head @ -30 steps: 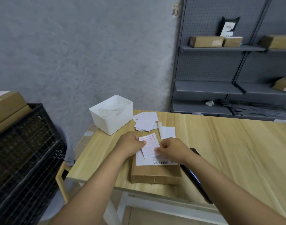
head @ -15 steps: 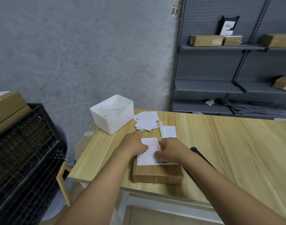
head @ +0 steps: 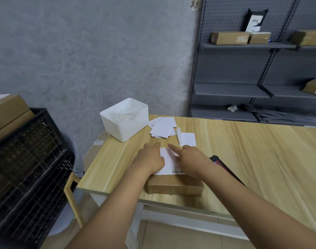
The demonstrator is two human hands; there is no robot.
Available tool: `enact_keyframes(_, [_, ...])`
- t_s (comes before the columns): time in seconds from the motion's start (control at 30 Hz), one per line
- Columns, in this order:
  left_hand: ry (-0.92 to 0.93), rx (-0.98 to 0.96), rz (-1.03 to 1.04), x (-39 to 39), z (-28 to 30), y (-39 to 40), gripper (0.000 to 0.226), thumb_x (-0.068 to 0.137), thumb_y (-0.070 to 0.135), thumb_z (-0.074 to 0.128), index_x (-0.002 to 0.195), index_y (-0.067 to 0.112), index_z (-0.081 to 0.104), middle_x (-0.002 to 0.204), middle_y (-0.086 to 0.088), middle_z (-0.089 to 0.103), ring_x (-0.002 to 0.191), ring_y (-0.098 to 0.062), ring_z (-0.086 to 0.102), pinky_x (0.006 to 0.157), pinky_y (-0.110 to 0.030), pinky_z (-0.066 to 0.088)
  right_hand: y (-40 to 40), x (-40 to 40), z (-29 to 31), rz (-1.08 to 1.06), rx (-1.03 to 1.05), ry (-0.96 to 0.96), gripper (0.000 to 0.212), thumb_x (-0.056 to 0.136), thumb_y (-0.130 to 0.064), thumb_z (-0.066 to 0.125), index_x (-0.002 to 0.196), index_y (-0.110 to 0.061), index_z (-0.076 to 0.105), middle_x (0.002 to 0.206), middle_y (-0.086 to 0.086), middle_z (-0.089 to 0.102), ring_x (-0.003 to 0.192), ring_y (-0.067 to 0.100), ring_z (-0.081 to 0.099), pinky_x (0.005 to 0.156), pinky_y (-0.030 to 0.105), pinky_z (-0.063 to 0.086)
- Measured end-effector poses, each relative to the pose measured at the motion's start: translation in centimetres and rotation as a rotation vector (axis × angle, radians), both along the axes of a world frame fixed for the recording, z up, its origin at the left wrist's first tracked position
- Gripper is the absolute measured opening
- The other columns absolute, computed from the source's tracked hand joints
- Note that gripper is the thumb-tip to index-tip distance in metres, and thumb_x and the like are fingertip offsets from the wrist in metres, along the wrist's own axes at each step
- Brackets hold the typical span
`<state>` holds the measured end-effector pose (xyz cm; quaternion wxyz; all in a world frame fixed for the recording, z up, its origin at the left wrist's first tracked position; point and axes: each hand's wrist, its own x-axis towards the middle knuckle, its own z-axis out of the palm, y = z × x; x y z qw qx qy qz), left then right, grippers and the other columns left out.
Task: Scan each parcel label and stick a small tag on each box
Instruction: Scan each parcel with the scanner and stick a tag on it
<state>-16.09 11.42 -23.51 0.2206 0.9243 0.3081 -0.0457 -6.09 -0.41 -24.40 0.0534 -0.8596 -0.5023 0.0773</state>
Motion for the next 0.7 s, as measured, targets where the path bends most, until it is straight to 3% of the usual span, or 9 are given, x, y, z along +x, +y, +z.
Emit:
enact_keyframes(0.1, [-0.040, 0.031, -0.022, -0.6, -0.1, -0.7, 0.055, 0.098, 0.031, 0.043, 0.148, 0.042, 0.024, 0.140, -0.012, 0.031, 0.124, -0.035, 0.038, 0.101, -0.036, 0.036, -0.3, -0.6, -0.5, 0.035, -0.008, -0.083, 0.051, 0.100, -0.046, 0.030, 0.150, -0.039, 0.020, 0.121, 0.012, 0.049, 0.112, 0.033, 0.045, 0.093, 0.037, 0.041])
enact_keyframes(0.2, [-0.049, 0.077, -0.016, -1.0, -0.5, -1.5, 0.050, 0.099, 0.034, 0.042, 0.148, 0.038, 0.031, 0.139, -0.010, 0.030, 0.124, -0.034, 0.034, 0.104, -0.035, 0.033, -0.5, -0.7, -0.9, 0.006, -0.008, -0.147, 0.050, 0.101, -0.031, 0.031, 0.150, -0.032, 0.022, 0.120, 0.013, 0.049, 0.110, 0.032, 0.045, 0.092, 0.034, 0.039])
enact_keyframes(0.3, [-0.082, 0.105, -0.005, -1.3, -0.6, -1.5, 0.050, 0.099, 0.032, 0.044, 0.148, 0.025, 0.035, 0.138, -0.011, 0.031, 0.126, -0.032, 0.034, 0.103, -0.035, 0.034, -1.4, -0.4, -0.8, -0.068, 0.072, -0.064, 0.042, 0.098, -0.014, 0.038, 0.140, -0.018, 0.041, 0.114, 0.011, 0.051, 0.107, 0.027, 0.047, 0.086, 0.028, 0.036])
enact_keyframes(0.4, [-0.193, -0.007, 0.066, -2.4, -0.8, -0.6, 0.047, 0.097, 0.031, 0.049, 0.143, 0.024, 0.043, 0.133, -0.010, 0.040, 0.121, -0.027, 0.044, 0.096, -0.032, 0.040, -3.3, 0.0, -0.7, -0.180, 0.228, 0.095, 0.033, 0.096, -0.015, 0.043, 0.126, -0.017, 0.056, 0.108, 0.006, 0.046, 0.109, 0.028, 0.043, 0.088, 0.031, 0.040])
enact_keyframes(0.53, [-0.215, -0.278, 0.202, -3.9, -1.4, 0.3, 0.044, 0.094, 0.037, 0.054, 0.133, 0.016, 0.049, 0.127, -0.004, 0.057, 0.108, -0.020, 0.057, 0.078, -0.026, 0.041, -6.0, -0.1, -0.2, -0.390, 0.206, 0.212, 0.045, 0.097, -0.034, 0.047, 0.137, -0.014, 0.046, 0.127, 0.011, 0.045, 0.121, 0.028, 0.040, 0.102, 0.034, 0.035])
enact_keyframes(0.57, [-0.209, -0.350, 0.233, -4.0, -1.4, 0.3, 0.040, 0.095, 0.038, 0.053, 0.126, 0.014, 0.055, 0.122, -0.003, 0.062, 0.100, -0.019, 0.059, 0.074, -0.026, 0.042, -6.4, -0.2, -0.2, -0.405, 0.191, 0.237, 0.044, 0.097, -0.035, 0.047, 0.133, -0.011, 0.049, 0.126, 0.012, 0.048, 0.119, 0.029, 0.043, 0.100, 0.035, 0.036])
enact_keyframes(0.63, [-0.230, -0.500, 0.292, -4.1, -1.3, 0.0, 0.035, 0.095, 0.038, 0.051, 0.113, 0.010, 0.061, 0.109, -0.005, 0.068, 0.082, -0.019, 0.060, 0.070, -0.029, 0.046, -6.6, -0.5, 0.0, -0.390, 0.190, 0.271, 0.026, 0.096, -0.034, 0.048, 0.101, -0.011, 0.060, 0.112, 0.013, 0.055, 0.102, 0.027, 0.051, 0.086, 0.034, 0.043])
enact_keyframes(0.7, [-0.254, -0.562, 0.324, -4.1, -0.8, -0.3, 0.033, 0.096, 0.035, 0.050, 0.109, 0.006, 0.062, 0.098, -0.008, 0.069, 0.070, -0.019, 0.056, 0.066, -0.029, 0.046, -6.2, -0.9, 0.5, -0.378, 0.220, 0.308, 0.025, 0.094, -0.031, 0.051, 0.079, -0.012, 0.053, 0.099, 0.011, 0.057, 0.084, 0.024, 0.052, 0.066, 0.031, 0.041])
